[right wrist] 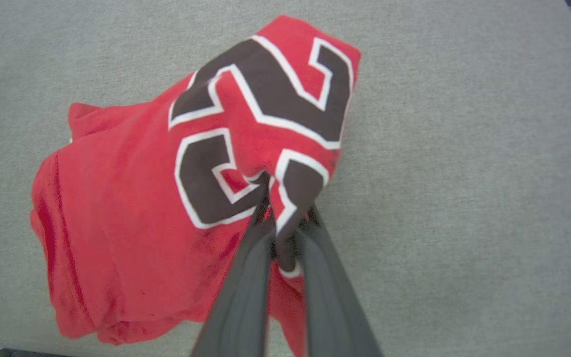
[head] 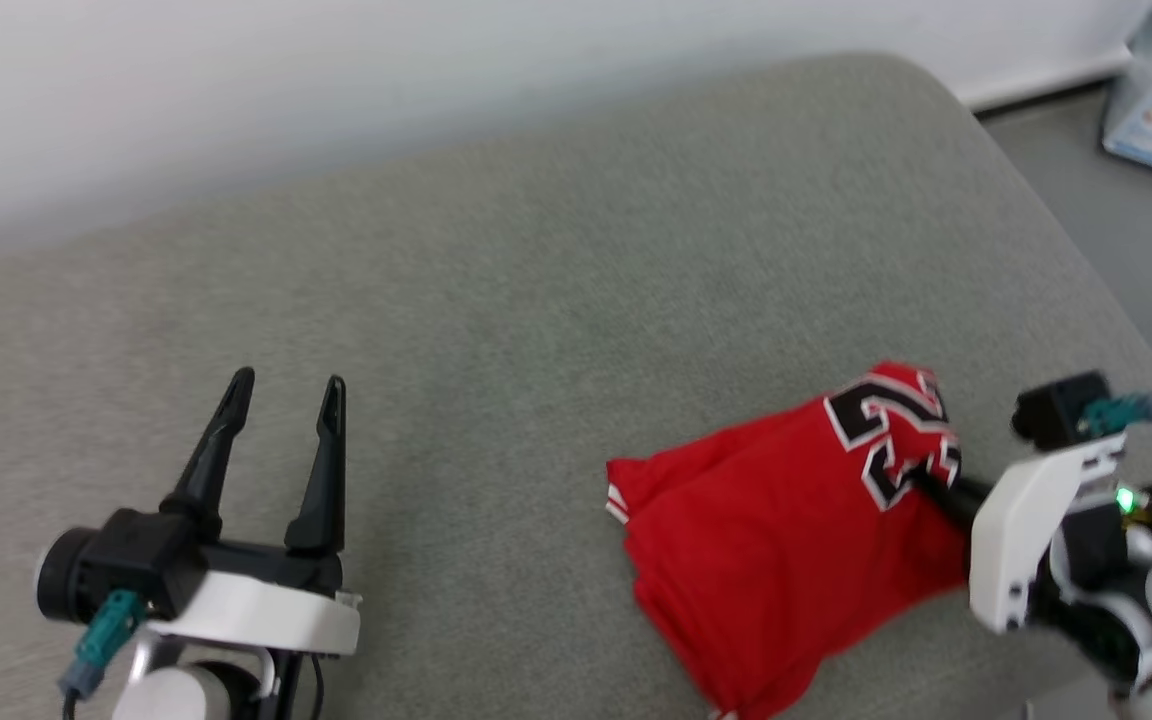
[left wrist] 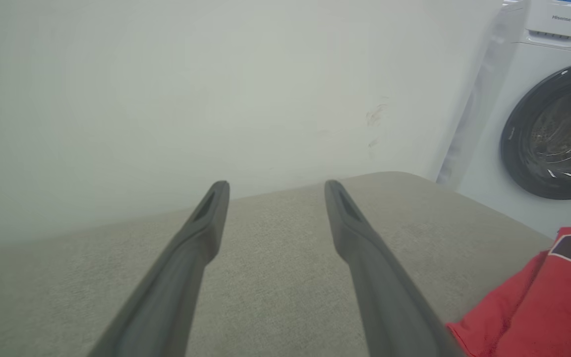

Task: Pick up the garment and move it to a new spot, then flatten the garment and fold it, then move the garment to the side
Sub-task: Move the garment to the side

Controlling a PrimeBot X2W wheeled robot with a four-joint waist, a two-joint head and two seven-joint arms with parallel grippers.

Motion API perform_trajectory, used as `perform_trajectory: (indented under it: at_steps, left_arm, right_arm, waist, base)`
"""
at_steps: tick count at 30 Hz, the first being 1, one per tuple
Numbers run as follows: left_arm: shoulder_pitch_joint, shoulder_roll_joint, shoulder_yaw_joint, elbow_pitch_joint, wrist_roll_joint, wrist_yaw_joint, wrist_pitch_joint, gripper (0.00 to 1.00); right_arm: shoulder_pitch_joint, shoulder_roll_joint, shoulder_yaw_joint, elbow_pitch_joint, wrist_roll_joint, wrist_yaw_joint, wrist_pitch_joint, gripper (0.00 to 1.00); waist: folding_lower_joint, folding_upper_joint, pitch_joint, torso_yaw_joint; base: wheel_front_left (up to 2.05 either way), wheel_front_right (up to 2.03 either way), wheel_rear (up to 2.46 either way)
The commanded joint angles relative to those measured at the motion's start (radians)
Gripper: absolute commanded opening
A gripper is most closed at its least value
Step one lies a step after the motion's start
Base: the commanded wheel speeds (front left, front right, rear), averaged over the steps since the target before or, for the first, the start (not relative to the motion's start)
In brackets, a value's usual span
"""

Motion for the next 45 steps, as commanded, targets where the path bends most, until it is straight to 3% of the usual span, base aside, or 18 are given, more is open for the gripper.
perform_trajectory:
  at_steps: [1,7,16,24,29,30,31,32,39,45]
  left_arm:
    - [-0.019,0.014,0.001,-0.01,0.002,-0.003,0.008,1.0]
    - [-0.096,0.058,-0.01,-0.085,0.008,-0.025,0.053,1.0]
    - [-0.249,0.141,-0.04,-0.194,0.022,-0.056,0.111,1.0]
    - [-0.335,0.17,-0.066,-0.256,0.019,-0.064,0.123,1.0]
    - [-0.353,0.178,-0.071,-0.262,0.016,-0.066,0.118,1.0]
    - [-0.354,0.178,-0.072,-0.26,0.015,-0.066,0.118,1.0]
    - [-0.355,0.179,-0.072,-0.257,0.014,-0.066,0.116,1.0]
    - [-0.354,0.179,-0.073,-0.254,0.012,-0.066,0.114,1.0]
    - [-0.324,0.164,-0.082,-0.214,0.004,-0.054,0.093,1.0]
    - [-0.279,0.128,-0.097,-0.142,-0.012,-0.036,0.053,1.0]
  right_arm:
    - [-0.047,-0.005,0.002,0.011,-0.009,-0.001,-0.021,0.0]
    - [-0.202,-0.025,-0.034,0.107,-0.041,-0.001,-0.135,0.0]
    - [-0.387,-0.077,-0.238,0.208,-0.126,-0.001,-0.243,0.0]
    - [-0.456,-0.109,-0.456,0.271,-0.22,-0.001,-0.266,0.0]
    - [-0.453,-0.075,-0.529,0.332,-0.271,-0.001,-0.287,0.0]
    - [-0.456,-0.063,-0.541,0.342,-0.277,-0.001,-0.297,0.03]
    - [-0.461,-0.052,-0.549,0.351,-0.287,-0.001,-0.306,0.35]
    - [-0.463,-0.047,-0.557,0.361,-0.303,-0.001,-0.315,1.0]
    - [-0.48,-0.031,-0.626,0.419,-0.384,-0.001,-0.405,1.0]
    - [-0.451,-0.054,-0.656,0.44,-0.421,-0.001,-0.491,1.0]
  waist:
    - [0.0001,-0.0001,0.089,-0.073]
    - [0.0001,-0.0001,0.231,-0.098]
    - [0.0001,-0.0001,0.434,-0.053]
    - [0.0001,-0.0001,0.537,-0.006]
    - [0.0001,-0.0001,0.561,0.008]
    - [0.0001,-0.0001,0.562,0.009]
    - [0.0001,-0.0001,0.561,0.011]
    - [0.0001,-0.0001,0.559,0.012]
    - [0.0001,-0.0001,0.506,0.022]
    - [0.0001,-0.0001,0.402,0.053]
  base:
    - [0.0,0.0,0.0]
    - [0.0,0.0,0.0]
    - [0.0,0.0,0.0]
    - [0.0,0.0,0.0]
    - [0.0,0.0,0.0]
    - [0.0,0.0,0.0]
    - [0.0,0.0,0.0]
    - [0.0,0.0,0.0]
    - [0.0,0.0,0.0]
    - [0.0,0.0,0.0]
